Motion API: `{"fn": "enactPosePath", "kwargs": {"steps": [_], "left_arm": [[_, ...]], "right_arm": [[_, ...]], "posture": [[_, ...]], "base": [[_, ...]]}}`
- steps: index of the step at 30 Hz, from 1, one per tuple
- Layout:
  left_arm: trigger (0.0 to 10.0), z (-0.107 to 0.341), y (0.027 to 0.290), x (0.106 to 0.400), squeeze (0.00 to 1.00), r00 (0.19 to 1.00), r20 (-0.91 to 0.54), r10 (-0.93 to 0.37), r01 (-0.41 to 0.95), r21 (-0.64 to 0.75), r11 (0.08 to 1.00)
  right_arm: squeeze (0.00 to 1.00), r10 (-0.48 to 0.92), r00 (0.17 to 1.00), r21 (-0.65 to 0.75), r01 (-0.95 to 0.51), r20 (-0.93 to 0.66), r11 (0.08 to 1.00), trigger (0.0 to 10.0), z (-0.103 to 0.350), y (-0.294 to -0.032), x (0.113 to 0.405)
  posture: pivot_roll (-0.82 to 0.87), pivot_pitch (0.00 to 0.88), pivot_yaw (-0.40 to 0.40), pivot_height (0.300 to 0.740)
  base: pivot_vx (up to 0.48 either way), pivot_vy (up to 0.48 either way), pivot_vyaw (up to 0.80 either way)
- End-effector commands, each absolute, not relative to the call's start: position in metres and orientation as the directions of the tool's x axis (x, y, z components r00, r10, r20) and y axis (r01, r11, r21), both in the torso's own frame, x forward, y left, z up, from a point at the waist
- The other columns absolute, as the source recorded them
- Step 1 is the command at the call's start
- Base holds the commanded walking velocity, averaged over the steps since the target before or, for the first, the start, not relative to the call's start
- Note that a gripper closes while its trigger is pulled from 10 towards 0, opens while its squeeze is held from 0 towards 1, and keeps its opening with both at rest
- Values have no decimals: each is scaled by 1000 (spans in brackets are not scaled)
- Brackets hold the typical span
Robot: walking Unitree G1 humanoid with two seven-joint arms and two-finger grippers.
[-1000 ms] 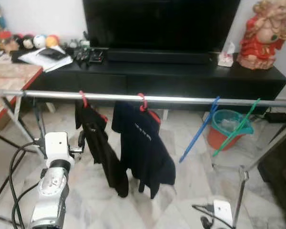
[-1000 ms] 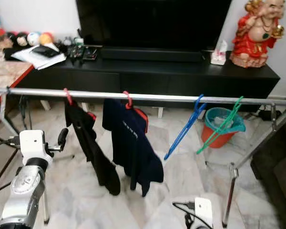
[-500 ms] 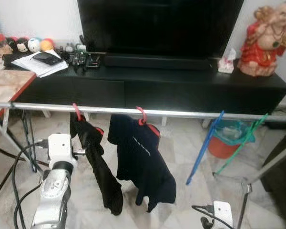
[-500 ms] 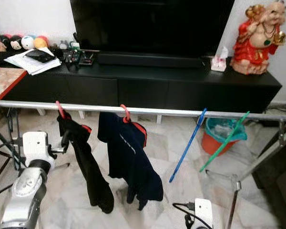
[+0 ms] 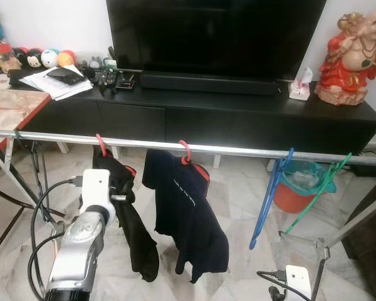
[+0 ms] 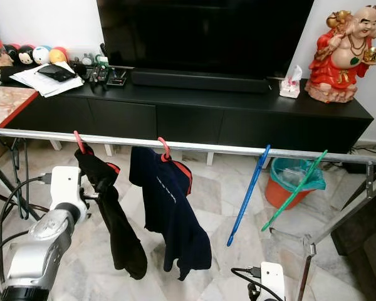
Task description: Hang hanger
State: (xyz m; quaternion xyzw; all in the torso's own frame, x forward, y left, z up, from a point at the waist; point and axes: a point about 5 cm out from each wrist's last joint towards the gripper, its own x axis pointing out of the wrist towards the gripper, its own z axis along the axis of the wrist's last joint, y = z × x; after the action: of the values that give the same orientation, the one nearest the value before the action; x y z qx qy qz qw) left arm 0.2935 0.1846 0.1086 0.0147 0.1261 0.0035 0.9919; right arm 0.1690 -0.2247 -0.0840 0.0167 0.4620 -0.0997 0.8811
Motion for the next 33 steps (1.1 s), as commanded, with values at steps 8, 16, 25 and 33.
{"fn": "enactPosePath", "kwargs": {"steps": [8,16,25,33], "left_arm": [[10000,115,174,314,0,922,-384,-43,38,-21,999],[10000,100,175,338,0,872,-488,27,-56,-45,997],[10000,100,172,356,0,873,-486,43,-80,-55,995],[10000,90,172,362,0,866,-491,97,-127,-29,991]], "right_arm": [[0,-158,555,-56,197,-817,979,10000,-83,-226,169],[0,-149,563,-44,196,-813,980,10000,-83,-226,170],[0,-145,565,-39,195,-813,980,10000,-83,-227,171],[0,-158,570,-34,222,-806,975,10000,-82,-227,171]], "posture": [[-71,0,-69,740],[-76,0,-78,740],[-79,0,-81,740],[-78,0,-82,740]], "base": [[0,0,0],[0,0,0],[0,0,0],[0,0,0]]}}
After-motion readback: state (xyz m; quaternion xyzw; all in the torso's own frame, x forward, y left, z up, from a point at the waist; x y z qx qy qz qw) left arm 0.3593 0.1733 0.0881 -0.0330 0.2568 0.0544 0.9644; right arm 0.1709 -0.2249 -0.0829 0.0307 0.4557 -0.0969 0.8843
